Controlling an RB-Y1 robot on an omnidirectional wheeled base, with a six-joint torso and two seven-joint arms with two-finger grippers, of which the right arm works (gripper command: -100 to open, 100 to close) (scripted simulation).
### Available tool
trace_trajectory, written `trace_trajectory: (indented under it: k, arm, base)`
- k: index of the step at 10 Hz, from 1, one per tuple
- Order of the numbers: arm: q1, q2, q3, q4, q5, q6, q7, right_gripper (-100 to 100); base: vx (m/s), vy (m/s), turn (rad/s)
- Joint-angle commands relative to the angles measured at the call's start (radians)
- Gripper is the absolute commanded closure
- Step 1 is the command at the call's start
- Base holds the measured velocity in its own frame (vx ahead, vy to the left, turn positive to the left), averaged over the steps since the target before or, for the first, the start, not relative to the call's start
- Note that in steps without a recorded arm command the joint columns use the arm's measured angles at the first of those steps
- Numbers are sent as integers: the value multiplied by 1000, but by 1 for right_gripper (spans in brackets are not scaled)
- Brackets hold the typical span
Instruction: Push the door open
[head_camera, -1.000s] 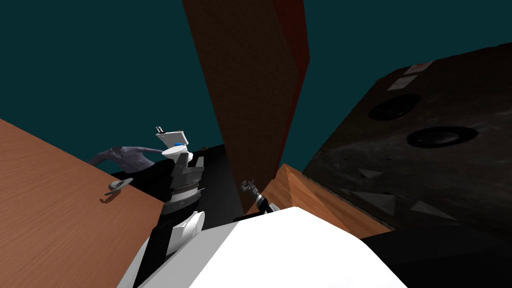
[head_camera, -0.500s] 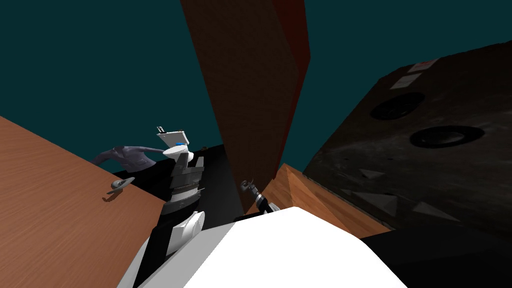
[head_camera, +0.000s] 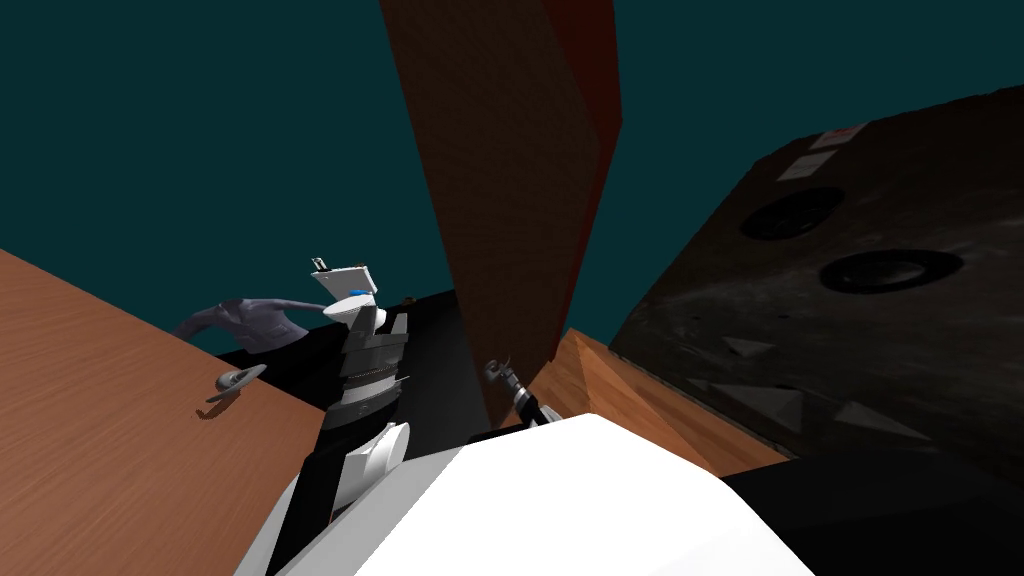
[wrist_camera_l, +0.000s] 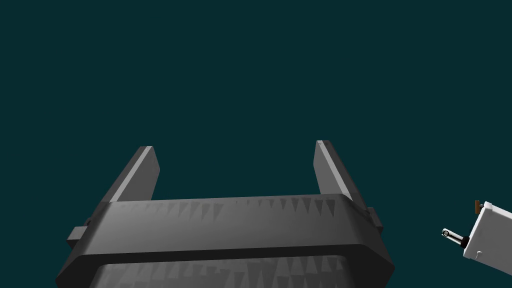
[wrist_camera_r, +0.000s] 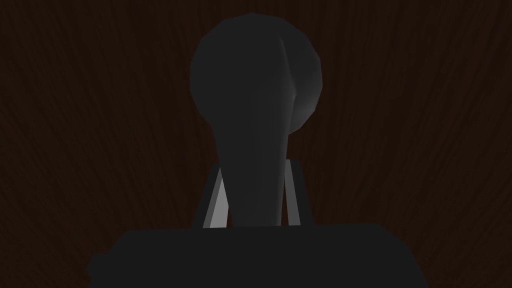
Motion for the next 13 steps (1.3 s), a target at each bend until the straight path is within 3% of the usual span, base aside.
trace_trajectory:
  k: [1,6,7,13]
  arm:
    - [-10,-8,-23,2,-8,-9,3,100]
    - [-21,-21,-95,16,-35,-11,14,100]
    - [-21,-21,-95,16,-35,-11,14,100]
    - [-32,-23,-167,31,-62,-13,26,100]
  base:
    - [129,195,-29]
    - [147,163,-49]
    - [91,111,-20]
    - [87,116,-45]
